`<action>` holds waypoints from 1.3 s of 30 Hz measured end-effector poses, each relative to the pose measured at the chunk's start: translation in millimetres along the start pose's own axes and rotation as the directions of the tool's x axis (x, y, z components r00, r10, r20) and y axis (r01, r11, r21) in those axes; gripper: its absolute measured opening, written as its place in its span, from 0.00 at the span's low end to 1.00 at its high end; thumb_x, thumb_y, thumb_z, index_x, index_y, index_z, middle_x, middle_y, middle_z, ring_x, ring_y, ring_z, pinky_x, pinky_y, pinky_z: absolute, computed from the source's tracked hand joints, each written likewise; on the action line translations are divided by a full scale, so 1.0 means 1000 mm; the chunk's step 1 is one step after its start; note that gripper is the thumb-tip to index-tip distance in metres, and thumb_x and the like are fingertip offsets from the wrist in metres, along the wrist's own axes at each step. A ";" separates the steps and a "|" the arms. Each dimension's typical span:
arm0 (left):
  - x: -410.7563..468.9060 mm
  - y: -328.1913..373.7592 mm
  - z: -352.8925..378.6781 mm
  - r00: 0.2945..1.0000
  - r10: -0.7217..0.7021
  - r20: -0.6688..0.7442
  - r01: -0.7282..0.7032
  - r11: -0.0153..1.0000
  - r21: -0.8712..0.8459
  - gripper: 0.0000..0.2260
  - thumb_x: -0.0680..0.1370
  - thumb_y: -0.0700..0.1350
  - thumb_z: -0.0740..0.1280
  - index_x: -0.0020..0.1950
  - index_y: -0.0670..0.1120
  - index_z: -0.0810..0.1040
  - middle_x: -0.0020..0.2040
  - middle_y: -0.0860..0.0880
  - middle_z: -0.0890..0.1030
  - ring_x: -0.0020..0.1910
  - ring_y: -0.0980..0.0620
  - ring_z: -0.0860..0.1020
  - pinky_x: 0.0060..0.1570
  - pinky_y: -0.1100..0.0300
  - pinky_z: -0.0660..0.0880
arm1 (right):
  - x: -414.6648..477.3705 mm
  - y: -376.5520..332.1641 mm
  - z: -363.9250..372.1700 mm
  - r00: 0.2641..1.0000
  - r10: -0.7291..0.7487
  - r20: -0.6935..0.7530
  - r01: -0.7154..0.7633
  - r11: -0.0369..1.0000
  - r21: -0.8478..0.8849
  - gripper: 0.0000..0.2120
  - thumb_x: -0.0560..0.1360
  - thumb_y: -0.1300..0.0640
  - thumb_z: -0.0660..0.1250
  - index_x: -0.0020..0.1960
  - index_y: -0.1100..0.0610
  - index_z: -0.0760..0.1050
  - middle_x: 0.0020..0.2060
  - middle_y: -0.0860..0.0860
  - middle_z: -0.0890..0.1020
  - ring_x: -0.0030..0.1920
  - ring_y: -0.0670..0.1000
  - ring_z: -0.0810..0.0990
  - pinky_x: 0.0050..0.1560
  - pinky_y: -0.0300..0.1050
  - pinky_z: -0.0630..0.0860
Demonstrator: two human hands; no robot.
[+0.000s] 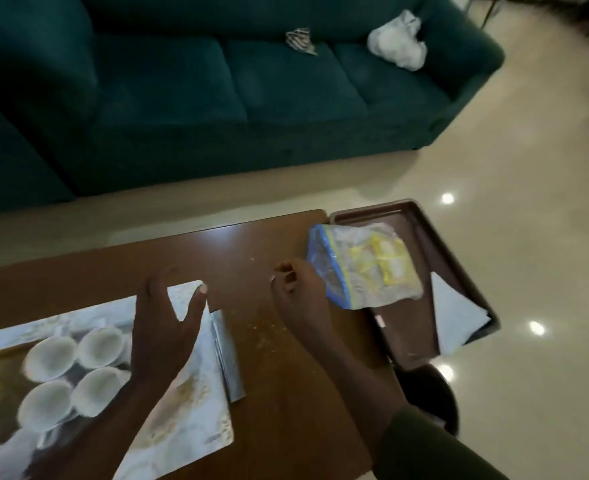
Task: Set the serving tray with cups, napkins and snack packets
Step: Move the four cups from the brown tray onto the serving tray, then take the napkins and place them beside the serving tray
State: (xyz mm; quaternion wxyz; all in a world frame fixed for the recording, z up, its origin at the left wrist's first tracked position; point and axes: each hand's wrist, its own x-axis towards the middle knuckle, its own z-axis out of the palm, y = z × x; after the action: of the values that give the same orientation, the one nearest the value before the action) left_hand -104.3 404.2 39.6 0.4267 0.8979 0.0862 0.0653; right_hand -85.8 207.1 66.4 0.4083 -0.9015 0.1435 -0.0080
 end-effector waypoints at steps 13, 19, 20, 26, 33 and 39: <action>-0.038 0.159 0.213 0.917 0.310 0.250 -0.267 0.944 -0.193 0.16 0.77 0.46 0.67 0.63 0.49 0.70 0.59 0.51 0.71 0.58 0.53 0.72 0.52 0.60 0.70 | 0.030 0.196 -0.203 0.922 0.286 -0.261 -0.292 0.956 0.018 0.06 0.72 0.58 0.65 0.43 0.46 0.75 0.40 0.40 0.78 0.41 0.41 0.78 0.43 0.28 0.71; -0.089 0.198 0.310 0.814 0.242 0.527 -0.102 0.955 -0.280 0.21 0.75 0.55 0.64 0.67 0.56 0.69 0.63 0.56 0.74 0.61 0.53 0.75 0.58 0.53 0.76 | 0.019 0.291 -0.259 0.829 0.520 -0.206 -0.543 0.837 -0.070 0.15 0.73 0.57 0.65 0.59 0.56 0.73 0.56 0.51 0.79 0.51 0.53 0.79 0.48 0.42 0.71; -0.097 0.200 0.325 0.756 0.206 0.621 -0.045 0.963 -0.265 0.24 0.75 0.58 0.63 0.70 0.56 0.67 0.66 0.55 0.73 0.64 0.53 0.74 0.62 0.50 0.75 | 0.021 0.301 -0.265 0.829 0.518 -0.212 -0.545 0.832 -0.099 0.17 0.72 0.57 0.64 0.60 0.57 0.73 0.56 0.52 0.79 0.53 0.54 0.79 0.49 0.44 0.73; -0.124 0.200 0.384 0.522 0.180 0.834 -0.057 0.983 -0.176 0.33 0.75 0.60 0.63 0.78 0.53 0.60 0.78 0.50 0.64 0.76 0.51 0.62 0.76 0.50 0.60 | 0.049 0.332 -0.279 0.927 0.367 -0.071 -0.365 0.846 -0.389 0.19 0.72 0.59 0.61 0.63 0.56 0.71 0.56 0.54 0.80 0.56 0.58 0.73 0.48 0.47 0.72; -0.135 0.200 0.410 0.212 0.162 0.964 -0.637 0.771 0.011 0.32 0.80 0.54 0.59 0.80 0.48 0.49 0.82 0.47 0.52 0.81 0.48 0.50 0.76 0.48 0.52 | 0.082 0.335 -0.272 0.946 0.287 0.148 -0.094 0.684 -0.724 0.21 0.73 0.56 0.63 0.66 0.54 0.70 0.63 0.51 0.77 0.62 0.55 0.71 0.56 0.51 0.74; -0.137 0.197 0.400 0.171 0.125 0.977 -0.764 0.643 0.052 0.31 0.80 0.54 0.56 0.80 0.48 0.48 0.82 0.48 0.49 0.81 0.49 0.46 0.75 0.37 0.49 | 0.083 0.336 -0.256 0.952 0.271 0.146 -0.022 0.534 -0.845 0.23 0.71 0.53 0.68 0.63 0.56 0.69 0.56 0.54 0.80 0.56 0.56 0.75 0.59 0.49 0.71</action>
State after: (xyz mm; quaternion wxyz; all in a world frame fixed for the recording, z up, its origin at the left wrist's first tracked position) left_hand -142.5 -49.2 -64.5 0.0760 0.8230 -0.4410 -0.3499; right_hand -124.4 -213.5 -19.9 -0.0555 -0.9636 0.1507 0.2137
